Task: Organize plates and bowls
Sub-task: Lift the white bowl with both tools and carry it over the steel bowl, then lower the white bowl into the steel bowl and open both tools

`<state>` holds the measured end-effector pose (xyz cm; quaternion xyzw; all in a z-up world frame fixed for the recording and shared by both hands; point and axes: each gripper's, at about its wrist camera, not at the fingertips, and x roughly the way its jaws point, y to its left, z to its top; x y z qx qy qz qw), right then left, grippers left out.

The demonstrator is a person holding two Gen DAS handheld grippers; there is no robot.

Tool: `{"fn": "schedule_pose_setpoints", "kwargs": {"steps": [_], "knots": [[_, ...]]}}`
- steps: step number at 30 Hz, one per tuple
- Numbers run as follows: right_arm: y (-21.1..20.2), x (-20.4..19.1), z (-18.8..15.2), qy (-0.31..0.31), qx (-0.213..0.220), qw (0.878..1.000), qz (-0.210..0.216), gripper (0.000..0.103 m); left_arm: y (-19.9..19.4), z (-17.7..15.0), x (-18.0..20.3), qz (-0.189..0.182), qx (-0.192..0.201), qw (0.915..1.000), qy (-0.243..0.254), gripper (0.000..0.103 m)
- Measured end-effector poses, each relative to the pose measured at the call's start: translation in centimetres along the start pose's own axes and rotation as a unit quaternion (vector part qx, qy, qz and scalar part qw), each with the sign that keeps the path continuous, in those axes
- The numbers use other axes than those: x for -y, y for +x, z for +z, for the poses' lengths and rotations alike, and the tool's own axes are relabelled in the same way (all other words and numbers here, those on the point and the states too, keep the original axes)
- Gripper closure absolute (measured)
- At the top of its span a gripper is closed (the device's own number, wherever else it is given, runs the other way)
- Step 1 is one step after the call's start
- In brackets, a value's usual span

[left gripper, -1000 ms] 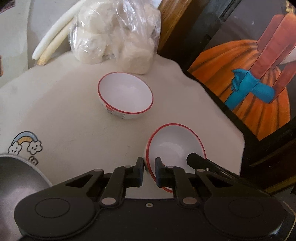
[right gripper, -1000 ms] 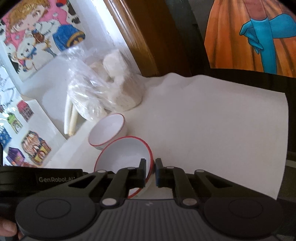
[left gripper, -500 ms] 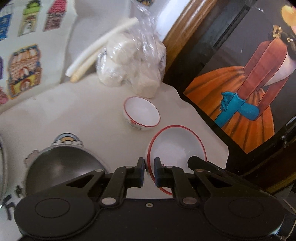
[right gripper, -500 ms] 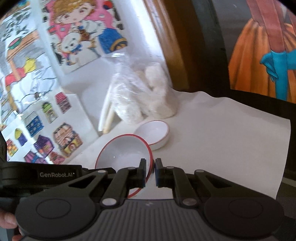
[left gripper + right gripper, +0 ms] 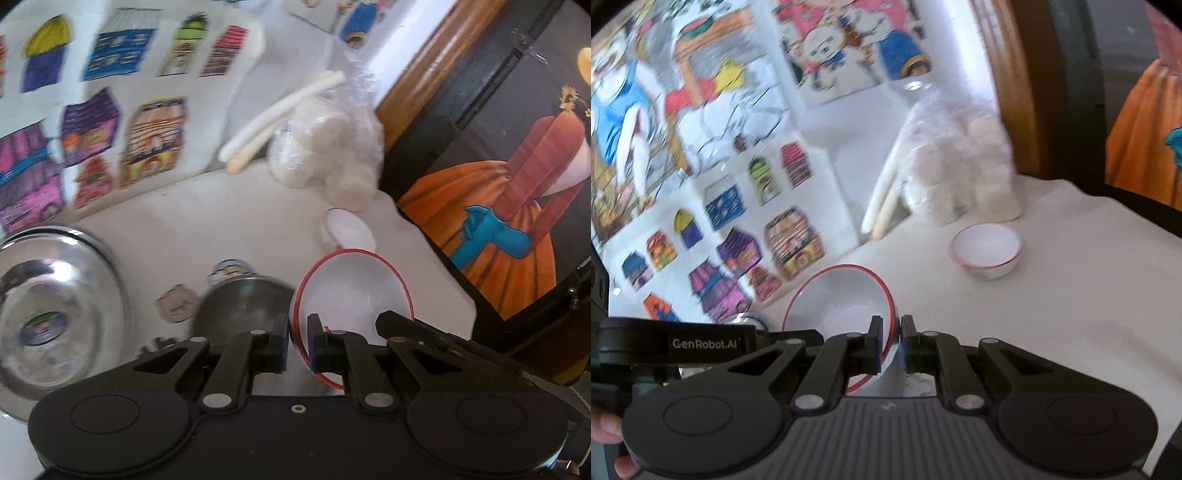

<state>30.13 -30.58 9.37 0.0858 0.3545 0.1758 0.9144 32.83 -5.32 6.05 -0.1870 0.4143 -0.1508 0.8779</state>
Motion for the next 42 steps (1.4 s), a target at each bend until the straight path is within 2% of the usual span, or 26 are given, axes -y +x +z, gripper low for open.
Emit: {"fn": "schedule_pose_setpoints", "kwargs": {"steps": [7,14,20,31,42], "knots": [[1.4,-1.9,-0.5,-0.016,-0.021,1.0,0.005,0.092,0.3,-0.1,-2.3,0.012,-0.007,0.9999,-0.007,0.093],[3.4,-1.6,-1.0,-0.016,-0.05,0.999,0.004,0.092,2.2,-0.4,-3.1,0.026,-0.039,0.9989,-0.008,0.093],[4.3,-1.1,-1.5,-0.013,-0.071,0.997,0.006,0.092,3.1,-0.8,-3.2,0.033,-0.058,0.9978,-0.004,0.093],[5.1,-1.2,-1.5,-0.009,-0.09,0.996,0.008,0.092,3.1,-0.6,-3.4,0.041,-0.066,0.997,-0.001,0.092],[5.6,-1.5,-1.6,-0.011,-0.106,0.994,0.008,0.091,3.4,-0.2,-3.0,0.052,-0.082,0.9951,0.02,0.087]]}}
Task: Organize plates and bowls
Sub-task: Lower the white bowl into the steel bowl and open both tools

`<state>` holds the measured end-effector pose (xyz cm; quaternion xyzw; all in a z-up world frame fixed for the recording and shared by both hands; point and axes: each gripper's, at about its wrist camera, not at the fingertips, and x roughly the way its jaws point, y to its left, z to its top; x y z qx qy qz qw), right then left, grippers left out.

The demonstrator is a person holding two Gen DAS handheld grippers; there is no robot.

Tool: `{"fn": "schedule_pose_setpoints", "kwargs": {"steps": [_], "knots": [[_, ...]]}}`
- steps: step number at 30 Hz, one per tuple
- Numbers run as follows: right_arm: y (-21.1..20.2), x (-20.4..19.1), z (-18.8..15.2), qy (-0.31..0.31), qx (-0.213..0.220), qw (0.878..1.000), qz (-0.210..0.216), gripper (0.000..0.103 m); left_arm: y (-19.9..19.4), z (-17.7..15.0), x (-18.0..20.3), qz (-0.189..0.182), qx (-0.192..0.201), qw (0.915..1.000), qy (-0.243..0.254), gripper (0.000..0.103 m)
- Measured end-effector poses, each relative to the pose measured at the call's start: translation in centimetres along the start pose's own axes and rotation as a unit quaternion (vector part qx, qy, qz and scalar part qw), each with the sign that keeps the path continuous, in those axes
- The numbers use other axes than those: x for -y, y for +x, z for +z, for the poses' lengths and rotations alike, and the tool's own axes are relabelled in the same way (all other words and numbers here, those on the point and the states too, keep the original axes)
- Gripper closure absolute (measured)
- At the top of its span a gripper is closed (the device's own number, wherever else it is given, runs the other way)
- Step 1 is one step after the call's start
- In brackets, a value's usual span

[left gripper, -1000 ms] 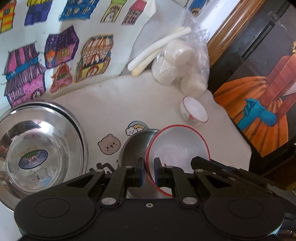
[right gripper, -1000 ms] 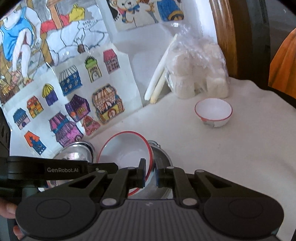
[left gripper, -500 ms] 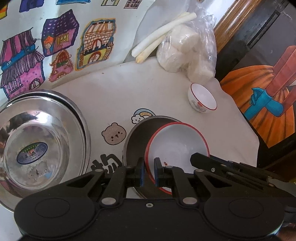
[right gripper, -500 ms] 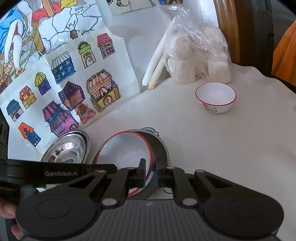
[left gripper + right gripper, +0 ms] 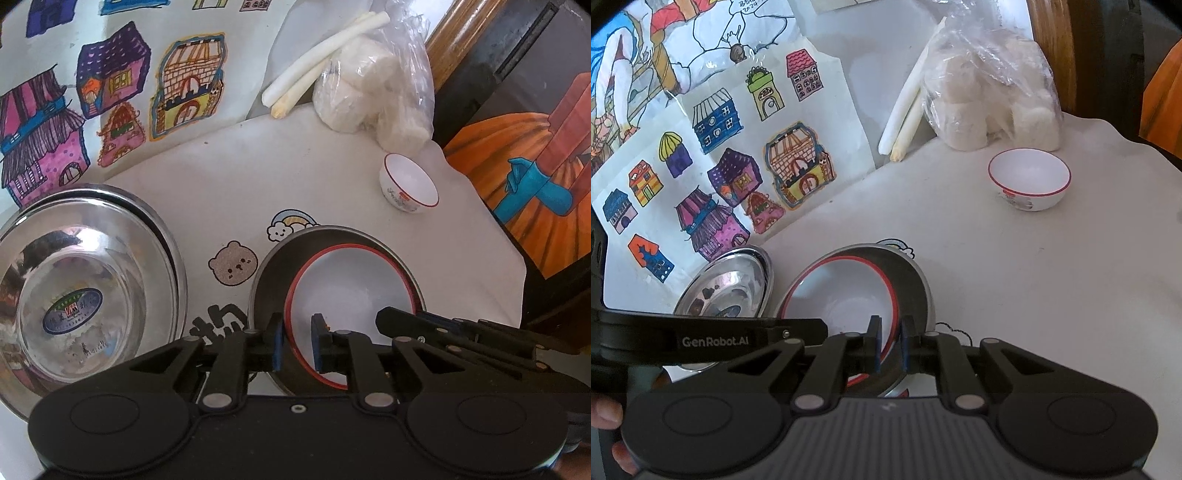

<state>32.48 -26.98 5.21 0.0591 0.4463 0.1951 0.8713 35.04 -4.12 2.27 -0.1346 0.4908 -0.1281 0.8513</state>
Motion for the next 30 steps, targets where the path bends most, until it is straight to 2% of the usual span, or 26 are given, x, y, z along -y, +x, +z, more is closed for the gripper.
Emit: {"fn": "schedule_pose_setpoints", "kwargs": {"steps": [9,14,15,19,25,30], "knots": [[0.3,-0.3,0.3,-0.008,-0.01,1.0,-0.009,0.087,0.1,0.2,0.3,0.003,-0.002,1.0,0.007,0.085],[0.5,-0.6,0.4,-0.017,-0.016,1.0,-0.019,0.086,0.0,0.4,0.6,0.008,-0.002,0.9998,0.016,0.075],[0.5,-0.7,0.4,-0.021,-0.018,0.999,-0.023,0.081,0.0,0.5,0.6,0.009,-0.002,0.9998,0.017,0.074],[0.4,-1.0,0.7,-0.027,-0.019,0.999,-0.025,0.08,0.1,0.8,0.5,0.008,-0.006,0.9998,0.015,0.072],[0.1,-0.8,0.7,-0.024,-0.011,0.999,-0.021,0.078,-0.1,0.8,0.1,-0.006,-0.006,1.0,0.002,0.067],[-0.5,-0.5,0.7,-0.022,-0.006,1.0,-0.016,0.076,-0.3,1.2,-0.1,-0.018,-0.011,0.9997,-0.015,0.059]]}}
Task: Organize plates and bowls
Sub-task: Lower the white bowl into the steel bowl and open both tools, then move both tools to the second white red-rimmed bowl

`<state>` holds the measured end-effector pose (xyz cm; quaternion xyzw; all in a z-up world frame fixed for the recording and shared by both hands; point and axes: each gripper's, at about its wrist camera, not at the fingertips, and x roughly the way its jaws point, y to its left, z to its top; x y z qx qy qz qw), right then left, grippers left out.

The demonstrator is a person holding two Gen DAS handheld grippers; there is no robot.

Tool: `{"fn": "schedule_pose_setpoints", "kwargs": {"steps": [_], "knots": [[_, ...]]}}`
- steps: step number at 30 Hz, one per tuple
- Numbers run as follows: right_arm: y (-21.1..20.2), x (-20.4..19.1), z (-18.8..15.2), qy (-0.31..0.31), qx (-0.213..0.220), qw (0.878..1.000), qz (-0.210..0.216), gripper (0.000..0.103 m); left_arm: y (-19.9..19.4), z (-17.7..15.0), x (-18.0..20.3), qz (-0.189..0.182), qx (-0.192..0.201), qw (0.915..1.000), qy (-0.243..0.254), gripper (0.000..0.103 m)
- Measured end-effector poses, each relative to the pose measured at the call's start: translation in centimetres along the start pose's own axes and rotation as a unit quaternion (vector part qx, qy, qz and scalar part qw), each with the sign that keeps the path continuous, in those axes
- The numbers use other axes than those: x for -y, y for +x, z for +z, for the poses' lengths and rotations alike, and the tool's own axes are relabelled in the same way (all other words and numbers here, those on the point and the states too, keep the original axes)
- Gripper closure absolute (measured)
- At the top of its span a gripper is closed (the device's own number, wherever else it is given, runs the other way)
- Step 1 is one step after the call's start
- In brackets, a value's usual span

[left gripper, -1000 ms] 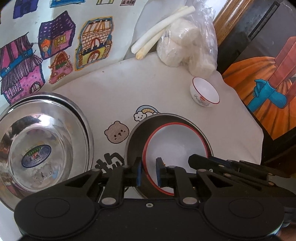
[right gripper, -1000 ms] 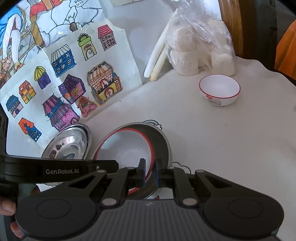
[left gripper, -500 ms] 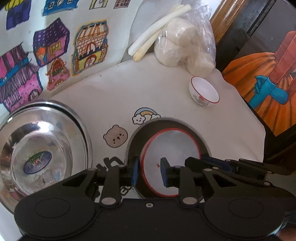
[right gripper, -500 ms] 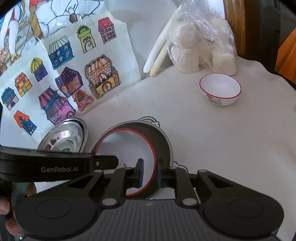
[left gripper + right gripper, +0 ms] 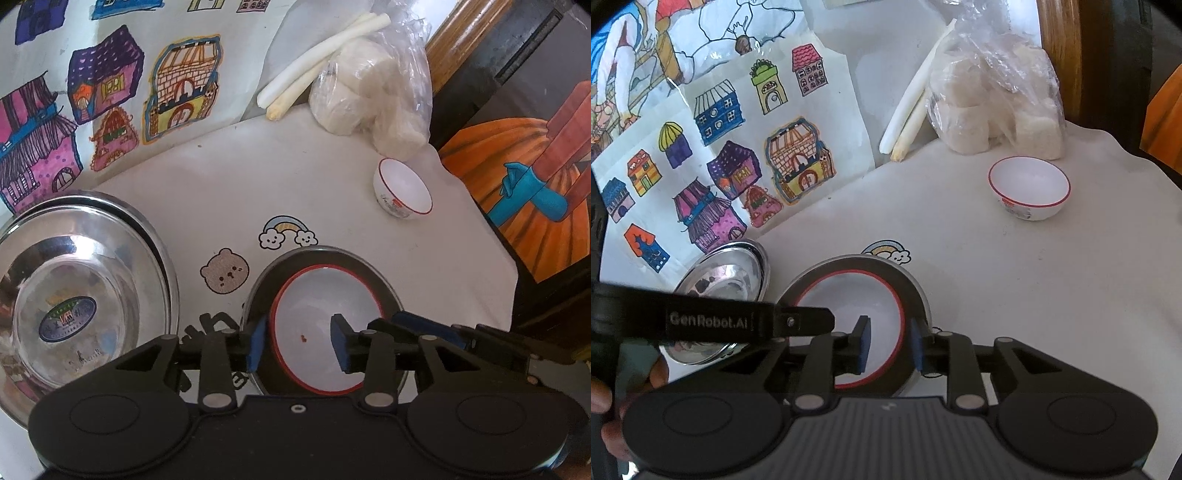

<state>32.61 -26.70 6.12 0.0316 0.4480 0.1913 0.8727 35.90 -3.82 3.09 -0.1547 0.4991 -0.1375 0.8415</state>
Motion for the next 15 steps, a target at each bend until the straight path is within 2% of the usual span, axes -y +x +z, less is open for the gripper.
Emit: {"fn": "schedule_pose_setpoints", "kwargs": {"steps": [7,10,13,15], "knots": [[-1.3,-0.1,-0.1,-0.007,0.017,1.0,0.001,0.071,-1.5,0.5,0.7,-0.006,0.023,0.9997,0.005,0.044],[-1.9,0.1,-0.2,-0.007,0.028,1.0,0.003,0.064,-2.1,0.7,0.7,-0.009,0.031,0.9995,0.004,0.038],[-2.7,0.2,-0.3,-0.011,0.039,0.999,0.001,0.049,-2.5,0.9,0.8,-0.007,0.043,0.9991,0.001,0.022],[-3.3,0.5,-0.4,-0.014,0.047,0.999,-0.003,0.035,-2.7,1.1,1.0,-0.007,0.053,0.9986,-0.001,0.012]]}}
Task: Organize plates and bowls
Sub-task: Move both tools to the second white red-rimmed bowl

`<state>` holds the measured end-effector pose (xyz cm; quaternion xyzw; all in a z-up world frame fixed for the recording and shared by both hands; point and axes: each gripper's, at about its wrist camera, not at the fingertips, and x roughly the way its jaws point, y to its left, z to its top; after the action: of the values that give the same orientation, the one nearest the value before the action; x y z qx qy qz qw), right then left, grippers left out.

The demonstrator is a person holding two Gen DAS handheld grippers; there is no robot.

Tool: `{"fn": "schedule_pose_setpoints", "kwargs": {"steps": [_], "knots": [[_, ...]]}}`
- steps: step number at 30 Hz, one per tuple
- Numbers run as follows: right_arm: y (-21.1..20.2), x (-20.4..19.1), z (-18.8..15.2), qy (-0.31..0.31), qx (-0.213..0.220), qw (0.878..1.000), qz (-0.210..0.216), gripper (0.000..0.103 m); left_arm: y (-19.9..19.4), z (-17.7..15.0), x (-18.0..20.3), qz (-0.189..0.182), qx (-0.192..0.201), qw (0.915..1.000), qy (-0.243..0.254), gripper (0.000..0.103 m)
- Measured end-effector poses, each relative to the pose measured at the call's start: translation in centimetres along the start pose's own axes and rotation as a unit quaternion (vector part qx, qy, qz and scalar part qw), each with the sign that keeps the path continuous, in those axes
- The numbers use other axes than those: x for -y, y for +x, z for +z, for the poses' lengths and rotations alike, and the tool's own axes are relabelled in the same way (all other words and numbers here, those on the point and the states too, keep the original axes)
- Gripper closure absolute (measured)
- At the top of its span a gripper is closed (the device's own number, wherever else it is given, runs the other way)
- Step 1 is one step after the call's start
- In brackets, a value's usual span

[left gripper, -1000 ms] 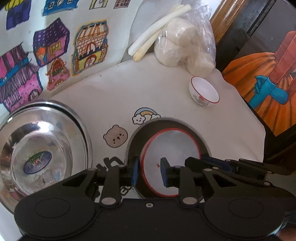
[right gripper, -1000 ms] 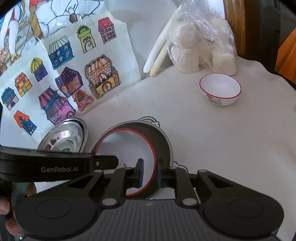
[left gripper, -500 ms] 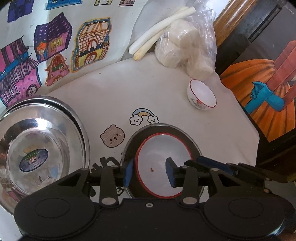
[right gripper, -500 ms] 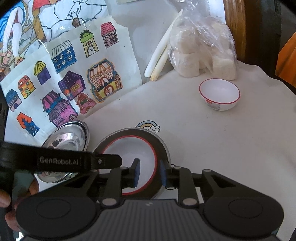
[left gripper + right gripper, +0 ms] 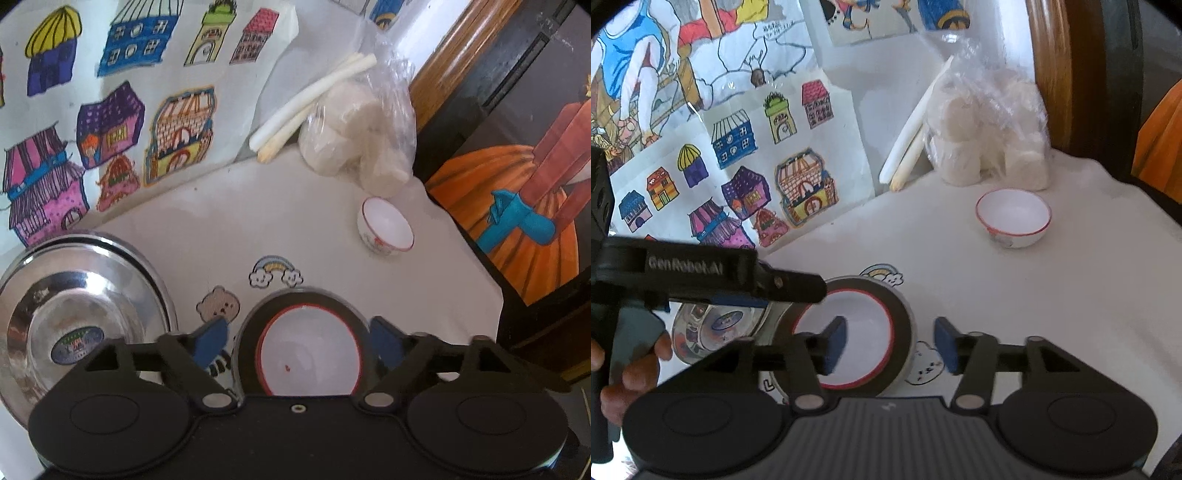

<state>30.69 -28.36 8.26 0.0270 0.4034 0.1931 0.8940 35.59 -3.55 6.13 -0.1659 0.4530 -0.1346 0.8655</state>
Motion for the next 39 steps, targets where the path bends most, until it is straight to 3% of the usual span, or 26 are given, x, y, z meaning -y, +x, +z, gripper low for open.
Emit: {"fn": "schedule_pose_setpoints", "kwargs": {"steps": [3,9,15,20,27,39], "knots": [[-0.7,0.9,0.0,0.005,0.013,1.0,0.003,0.02,0.2,0.5,0.5,0.011,0.011,0.9999,-0.002,0.002],[-1.8,3.8,-0.1,0.033,0.063,0.997,0.002,0.0,1.4,1.4,2.7,0.046,0.037,0.9978,0.031,0.001],[-1.6,8.5,0.4,0.104,0.123,0.986,-0.048,0.0,4.2,4.0,5.4,0.053,0.047,0.9964,0.046,0.001],[0.4,13.4,1.2,0.188,0.147,0.969,-0.064,0.0,8.3,6.3,6.1,0.043,0.05,0.9978,0.008,0.001],[3.9,17.1,1.6,0.207,0.175,0.959,-0.083,0.006,13.4,7.6,7.1,0.057,0.046,0.9971,-0.019,0.001],[9.3,18.3,2.7,0.216,0.134,0.965,-0.064,0.031,17.8,8.1,7.2,0.061,0.033,0.9972,-0.029,0.004]]}}
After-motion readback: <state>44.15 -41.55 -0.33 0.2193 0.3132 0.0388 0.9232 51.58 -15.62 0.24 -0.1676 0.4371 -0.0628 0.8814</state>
